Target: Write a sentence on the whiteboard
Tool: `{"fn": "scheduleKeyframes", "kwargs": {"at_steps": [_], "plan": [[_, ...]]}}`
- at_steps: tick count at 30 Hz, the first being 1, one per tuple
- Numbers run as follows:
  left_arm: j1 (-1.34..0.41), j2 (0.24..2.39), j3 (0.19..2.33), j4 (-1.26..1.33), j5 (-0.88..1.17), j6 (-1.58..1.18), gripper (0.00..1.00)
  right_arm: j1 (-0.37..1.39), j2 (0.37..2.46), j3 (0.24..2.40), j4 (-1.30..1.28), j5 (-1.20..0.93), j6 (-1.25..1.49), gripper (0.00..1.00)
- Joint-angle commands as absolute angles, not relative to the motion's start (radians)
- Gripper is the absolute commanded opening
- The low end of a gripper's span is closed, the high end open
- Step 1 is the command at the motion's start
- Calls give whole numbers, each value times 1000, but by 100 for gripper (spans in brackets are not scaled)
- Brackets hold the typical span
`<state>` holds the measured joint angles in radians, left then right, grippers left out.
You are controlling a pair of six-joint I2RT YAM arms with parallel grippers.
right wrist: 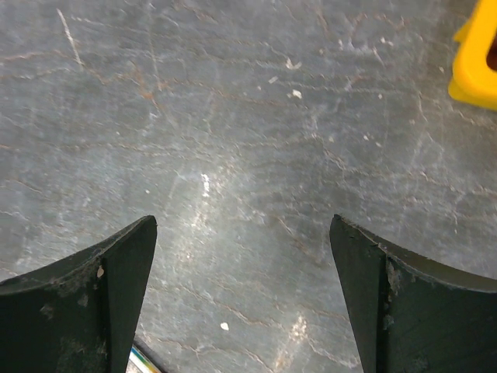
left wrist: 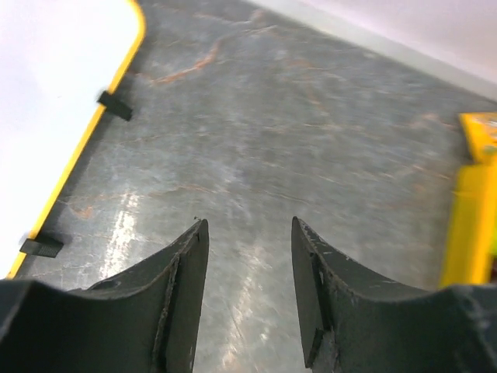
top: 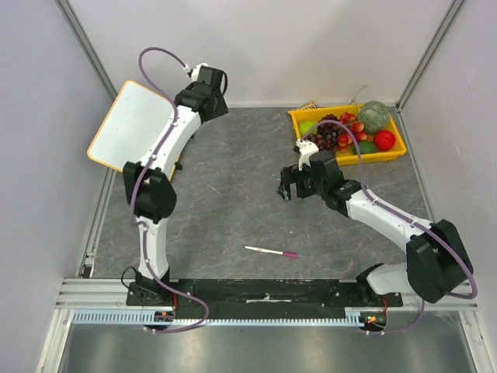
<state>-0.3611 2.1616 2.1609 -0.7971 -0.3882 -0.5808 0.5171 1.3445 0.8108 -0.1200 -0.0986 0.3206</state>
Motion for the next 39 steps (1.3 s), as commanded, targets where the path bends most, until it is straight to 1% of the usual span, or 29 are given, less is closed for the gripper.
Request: {"fn": "scheduleKeyframes", "kwargs": {"at_steps": [1,5,7,8,10,16,19,22,24,26,27,30,32,39], "plan": [[-367,1993,2108,-724,-174,-466,53,515,1371,871,-19,-175,322,98],[-367,1878,2036,-690,-88,-416,56,518,1436,913,32,-230,322,98],[-365,1809,1987,-666,-61,-400,59,523,1483,946,54,-261,322,98],[-362,1781,1962,-655,-48,-393,62,531,1511,965,67,-271,321,98],[-356,1723,1924,-634,-5,-379,64,555,1567,1011,95,-294,315,98],[-316,1605,1878,-617,256,-376,68,640,1800,1221,121,-339,290,98],[-290,1530,1832,-582,403,-370,78,684,1905,1346,117,-348,291,98],[-279,1444,1746,-491,484,-367,90,727,2015,1445,121,-360,301,97],[-273,1402,1714,-456,532,-371,94,745,2066,1508,126,-360,310,96],[-267,1378,1701,-439,569,-374,95,762,2129,1563,146,-377,328,93],[-265,1370,1701,-436,593,-376,96,770,2160,1590,149,-380,343,90],[-264,1361,1701,-434,666,-377,96,785,2252,1676,175,-390,386,86],[-259,1361,1701,-434,710,-383,96,788,2296,1719,198,-384,422,84],[-253,1365,1690,-422,799,-416,95,798,2469,1931,183,-356,509,83]]}}
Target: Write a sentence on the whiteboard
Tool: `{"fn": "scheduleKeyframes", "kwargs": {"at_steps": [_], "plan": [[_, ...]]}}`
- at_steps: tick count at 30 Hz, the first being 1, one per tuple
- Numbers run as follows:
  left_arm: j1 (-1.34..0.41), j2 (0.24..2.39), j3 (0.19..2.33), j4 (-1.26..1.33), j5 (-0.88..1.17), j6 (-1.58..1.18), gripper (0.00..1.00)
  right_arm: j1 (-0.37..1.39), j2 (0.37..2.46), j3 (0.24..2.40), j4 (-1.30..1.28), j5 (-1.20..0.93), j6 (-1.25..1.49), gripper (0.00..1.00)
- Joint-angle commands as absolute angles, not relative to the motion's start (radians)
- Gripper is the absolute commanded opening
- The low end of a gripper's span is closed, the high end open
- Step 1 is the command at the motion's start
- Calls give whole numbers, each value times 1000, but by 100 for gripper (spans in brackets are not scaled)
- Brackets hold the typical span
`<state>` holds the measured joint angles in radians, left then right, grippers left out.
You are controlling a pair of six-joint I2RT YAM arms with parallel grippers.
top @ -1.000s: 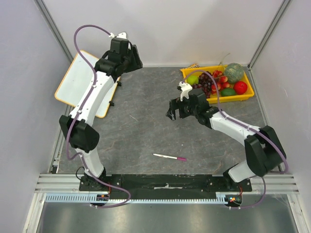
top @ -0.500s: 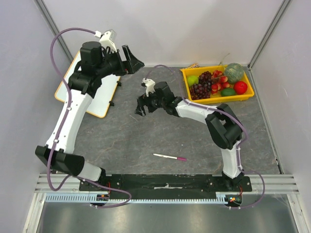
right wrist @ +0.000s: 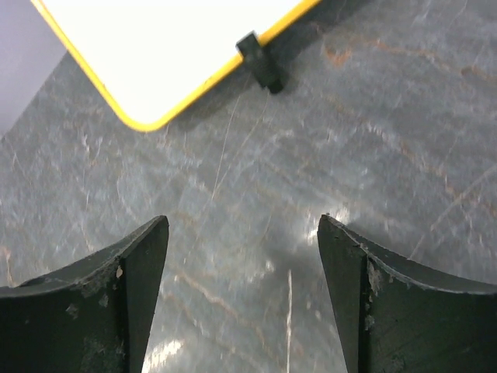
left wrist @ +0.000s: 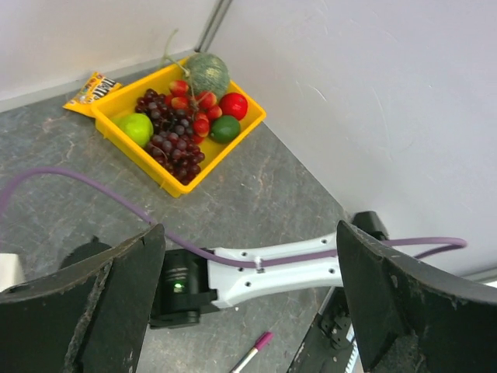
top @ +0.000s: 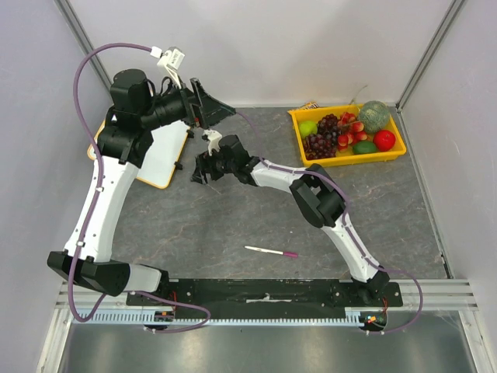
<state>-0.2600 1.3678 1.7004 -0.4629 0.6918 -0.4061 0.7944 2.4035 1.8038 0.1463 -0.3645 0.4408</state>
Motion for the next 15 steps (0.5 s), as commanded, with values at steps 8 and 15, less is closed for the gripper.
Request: {"fn": "scheduleKeyframes", "kwargs": {"at_steps": [8,15], "plan": [[-248,1335,1643,-365,847,-449,96,801,2618,2109,137,-319,592,81],[-244,1322,1600,-313,893,-495,95,804,2720,2226,149,-339,701,74]]}}
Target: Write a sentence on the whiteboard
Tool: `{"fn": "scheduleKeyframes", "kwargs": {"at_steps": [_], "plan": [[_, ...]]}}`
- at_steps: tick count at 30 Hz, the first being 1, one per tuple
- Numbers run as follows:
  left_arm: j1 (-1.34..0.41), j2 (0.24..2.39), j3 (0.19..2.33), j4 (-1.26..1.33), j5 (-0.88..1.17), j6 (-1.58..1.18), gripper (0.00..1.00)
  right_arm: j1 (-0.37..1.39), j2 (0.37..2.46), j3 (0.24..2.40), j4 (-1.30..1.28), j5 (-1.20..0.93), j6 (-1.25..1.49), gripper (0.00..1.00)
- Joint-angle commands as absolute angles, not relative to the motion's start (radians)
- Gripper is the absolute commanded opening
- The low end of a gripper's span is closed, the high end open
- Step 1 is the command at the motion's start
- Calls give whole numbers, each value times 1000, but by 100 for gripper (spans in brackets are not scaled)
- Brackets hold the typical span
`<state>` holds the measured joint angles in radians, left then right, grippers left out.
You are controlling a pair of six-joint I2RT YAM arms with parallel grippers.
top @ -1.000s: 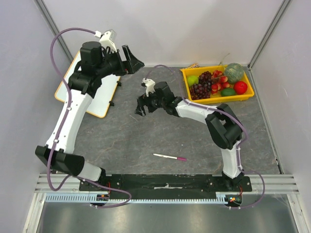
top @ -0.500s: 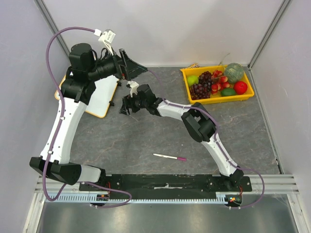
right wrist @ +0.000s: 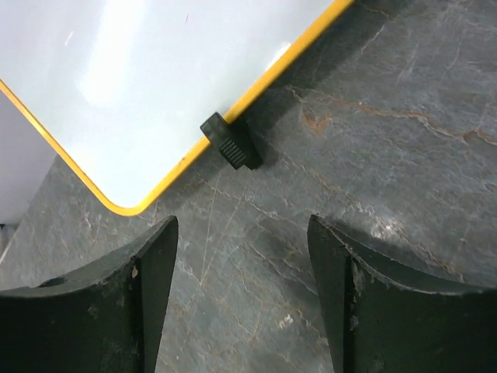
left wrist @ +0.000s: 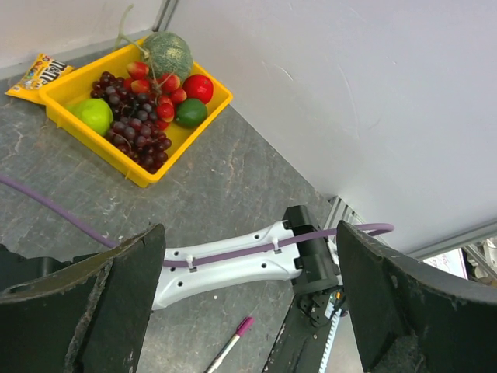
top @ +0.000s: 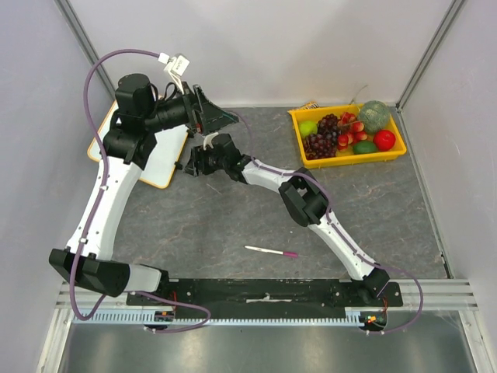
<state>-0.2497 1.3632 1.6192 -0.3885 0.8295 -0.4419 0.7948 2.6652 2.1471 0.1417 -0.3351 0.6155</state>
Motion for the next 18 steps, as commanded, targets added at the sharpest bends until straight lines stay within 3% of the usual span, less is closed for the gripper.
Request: {"fn": "scheduleKeyframes", "kwargs": {"at_steps": [1,9,18], "plan": [[-244,1321,1594,-305,894,-503,95,804,2730,2236,152,-339,721,73],[-238,1307,1549,-255,919,-546,94,808,2829,2330,201,-347,868,64],[-233,1295,1506,-216,942,-580,94,808,2916,2391,282,-339,994,59]]}}
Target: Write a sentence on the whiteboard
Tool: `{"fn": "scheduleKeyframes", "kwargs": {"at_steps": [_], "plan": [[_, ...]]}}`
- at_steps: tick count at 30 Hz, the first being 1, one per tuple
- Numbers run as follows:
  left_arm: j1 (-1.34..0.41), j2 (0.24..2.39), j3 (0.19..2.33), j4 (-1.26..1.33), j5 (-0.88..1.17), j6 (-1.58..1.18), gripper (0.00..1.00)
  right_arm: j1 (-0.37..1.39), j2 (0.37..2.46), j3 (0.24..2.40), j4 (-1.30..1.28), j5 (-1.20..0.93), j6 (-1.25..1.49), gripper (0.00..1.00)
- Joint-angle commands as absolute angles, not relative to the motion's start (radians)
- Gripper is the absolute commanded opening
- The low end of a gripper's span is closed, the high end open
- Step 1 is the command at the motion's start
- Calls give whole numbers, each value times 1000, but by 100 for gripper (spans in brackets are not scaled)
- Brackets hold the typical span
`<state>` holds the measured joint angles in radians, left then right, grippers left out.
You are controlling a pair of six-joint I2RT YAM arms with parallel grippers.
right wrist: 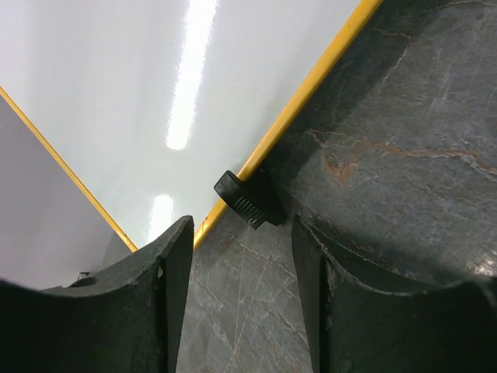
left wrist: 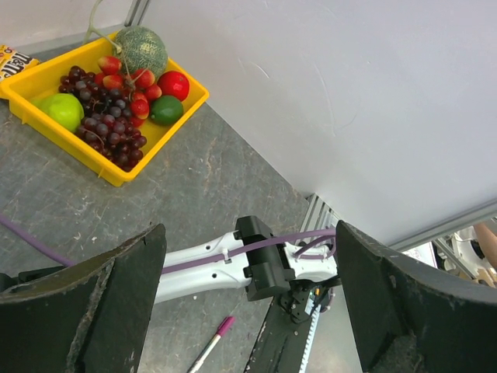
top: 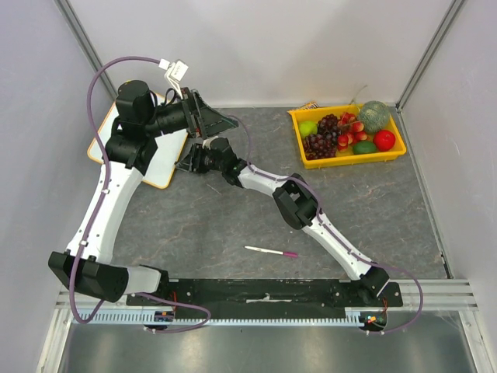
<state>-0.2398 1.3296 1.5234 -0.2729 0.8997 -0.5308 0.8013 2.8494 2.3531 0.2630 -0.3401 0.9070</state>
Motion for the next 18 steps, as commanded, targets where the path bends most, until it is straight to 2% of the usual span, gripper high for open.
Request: {"fn": "scheduleKeyframes", "kwargs": {"at_steps": [1,4,15,18], "plan": [[-230,1293,1500,-215,943,-583,94,808,2927,2401,288,-341,1008,59],[-229,1289,1488,-210,946,-591,93,810,2957,2436,305,-342,1045,55],[-219,1289,1460,-198,971,-607,93,825,2999,2471,311,-322,1052,52],[-216,1287,1453,-190,980,-615,93,827,3013,2477,316,-321,1065,48]]}}
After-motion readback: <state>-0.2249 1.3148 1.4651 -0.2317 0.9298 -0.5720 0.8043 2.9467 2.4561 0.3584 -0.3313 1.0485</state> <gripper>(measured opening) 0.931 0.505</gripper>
